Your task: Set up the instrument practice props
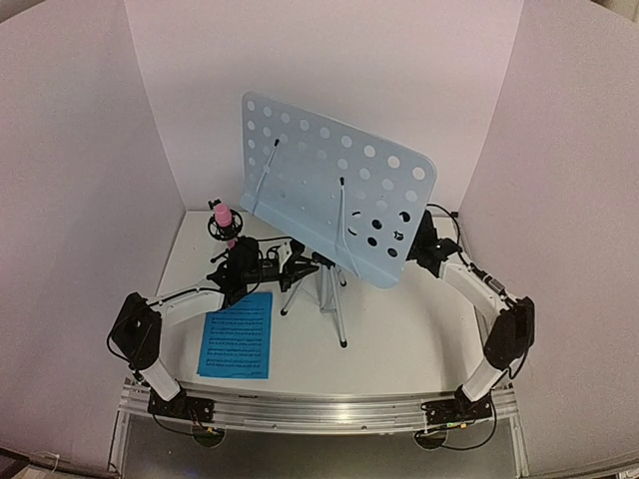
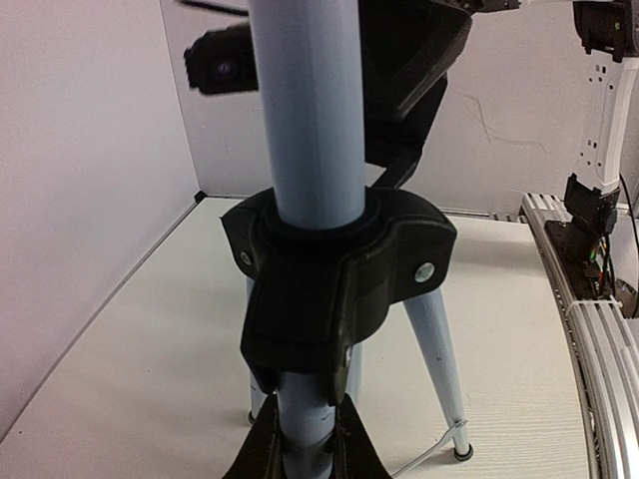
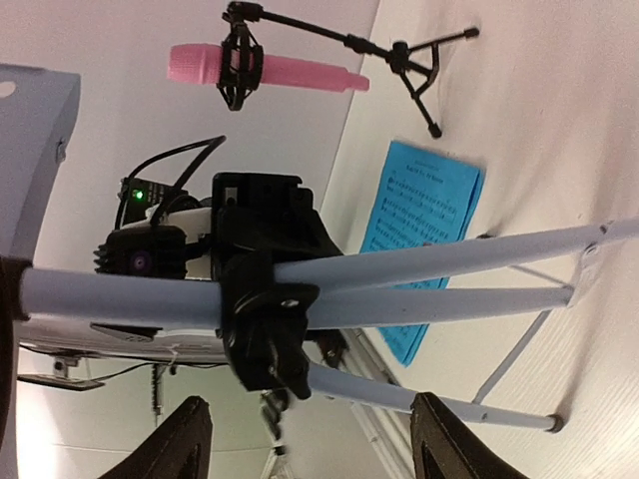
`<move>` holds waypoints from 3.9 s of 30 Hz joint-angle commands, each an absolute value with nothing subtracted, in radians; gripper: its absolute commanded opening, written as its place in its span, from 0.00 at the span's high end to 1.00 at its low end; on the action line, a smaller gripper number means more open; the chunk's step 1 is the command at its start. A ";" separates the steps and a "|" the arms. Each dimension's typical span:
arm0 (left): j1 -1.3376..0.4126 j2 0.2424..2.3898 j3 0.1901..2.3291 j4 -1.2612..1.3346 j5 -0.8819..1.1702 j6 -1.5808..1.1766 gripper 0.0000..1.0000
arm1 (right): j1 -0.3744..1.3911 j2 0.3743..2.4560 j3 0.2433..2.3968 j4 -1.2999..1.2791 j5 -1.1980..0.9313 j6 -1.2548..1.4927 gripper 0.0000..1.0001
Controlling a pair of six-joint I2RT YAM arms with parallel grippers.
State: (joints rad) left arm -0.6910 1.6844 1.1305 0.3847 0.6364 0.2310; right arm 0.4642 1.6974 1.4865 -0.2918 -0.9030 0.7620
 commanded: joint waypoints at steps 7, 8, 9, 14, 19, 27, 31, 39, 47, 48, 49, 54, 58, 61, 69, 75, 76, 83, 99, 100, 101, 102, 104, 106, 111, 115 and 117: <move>-0.698 1.681 1.154 0.369 0.619 0.286 1.00 | 0.480 1.455 1.273 -0.062 -0.599 0.182 0.33; -0.699 1.683 1.156 0.370 0.619 0.286 1.00 | 0.486 1.442 1.243 -0.057 -0.585 0.085 0.33; -0.698 1.685 1.158 0.371 0.621 0.287 1.00 | 0.492 1.427 1.200 -0.052 -0.567 -0.043 0.32; -0.698 1.698 1.167 0.370 0.626 0.285 1.00 | 0.595 1.388 1.082 -0.004 -0.305 -0.651 0.31; -0.698 1.712 1.177 0.368 0.616 0.272 1.00 | 0.694 1.410 1.072 0.135 -0.099 -0.971 0.31; -0.698 1.720 1.199 0.331 0.622 0.285 1.00 | 0.791 1.451 1.024 0.283 0.123 -1.275 0.38; -0.698 1.721 1.199 0.331 0.616 0.292 1.00 | 0.800 1.503 1.052 0.298 0.148 -1.362 0.44; -0.698 1.704 1.174 0.337 0.618 0.285 1.00 | 0.802 1.525 1.089 0.310 0.194 -1.376 0.51; -0.698 1.702 1.171 0.342 0.621 0.286 1.00 | 0.827 1.426 1.057 0.305 0.263 -1.382 0.51; -0.698 1.703 1.172 0.342 0.621 0.285 1.00 | 0.832 1.419 1.062 0.295 0.263 -1.392 0.52; -0.698 1.704 1.174 0.342 0.621 0.284 1.00 | 0.837 1.414 1.068 0.284 0.263 -1.403 0.52; -0.698 1.707 1.177 0.343 0.621 0.285 1.00 | 0.845 1.415 1.077 0.258 0.249 -1.416 0.48; -0.698 1.706 1.175 0.338 0.620 0.291 1.00 | 0.848 1.448 1.101 0.249 0.226 -1.431 0.46; -0.698 1.705 1.177 0.332 0.621 0.294 1.00 | 0.848 1.485 1.127 0.249 0.244 -1.430 0.45; -0.698 1.703 1.181 0.327 0.626 0.300 1.00 | 0.846 1.515 1.158 0.232 0.218 -1.406 0.56; -0.698 1.702 1.183 0.322 0.624 0.306 1.00 | 0.847 1.509 1.146 0.211 0.219 -1.378 0.71; -0.698 1.702 1.183 0.320 0.624 0.306 1.00 | 0.847 1.507 1.149 0.197 0.211 -1.374 0.74; -0.698 1.699 1.180 0.316 0.622 0.308 1.00 | 0.811 1.473 1.204 -0.059 0.064 -1.189 0.92; -0.697 1.696 1.179 0.307 0.620 0.313 1.00 | 0.610 1.560 1.437 -0.461 -0.420 -0.852 0.99; -0.698 1.697 1.179 0.307 0.619 0.313 1.00 | 0.604 1.570 1.451 -0.485 -0.443 -0.848 0.99; -0.698 1.698 1.179 0.307 0.619 0.313 1.00 | 0.600 1.578 1.467 -0.502 -0.455 -0.843 1.00; -0.698 1.699 1.179 0.307 0.619 0.314 1.00 | 0.596 1.587 1.484 -0.517 -0.466 -0.838 1.00; -0.698 1.701 1.180 0.305 0.620 0.316 1.00 | 0.586 1.605 1.515 -0.544 -0.493 -0.823 1.00; -0.698 1.703 1.181 0.305 0.619 0.317 1.00 | 0.582 1.624 1.549 -0.589 -0.504 -0.819 1.00; -0.698 1.701 1.181 0.307 0.617 0.320 1.00 | 0.578 1.615 1.538 -0.609 -0.499 -0.814 0.94; -0.698 1.701 1.177 0.310 0.622 0.315 1.00 | 0.564 1.606 1.554 -0.593 -0.524 -0.797 0.89; -0.698 1.701 1.177 0.313 0.625 0.314 1.00 | 0.564 1.601 1.559 -0.568 -0.518 -0.797 0.84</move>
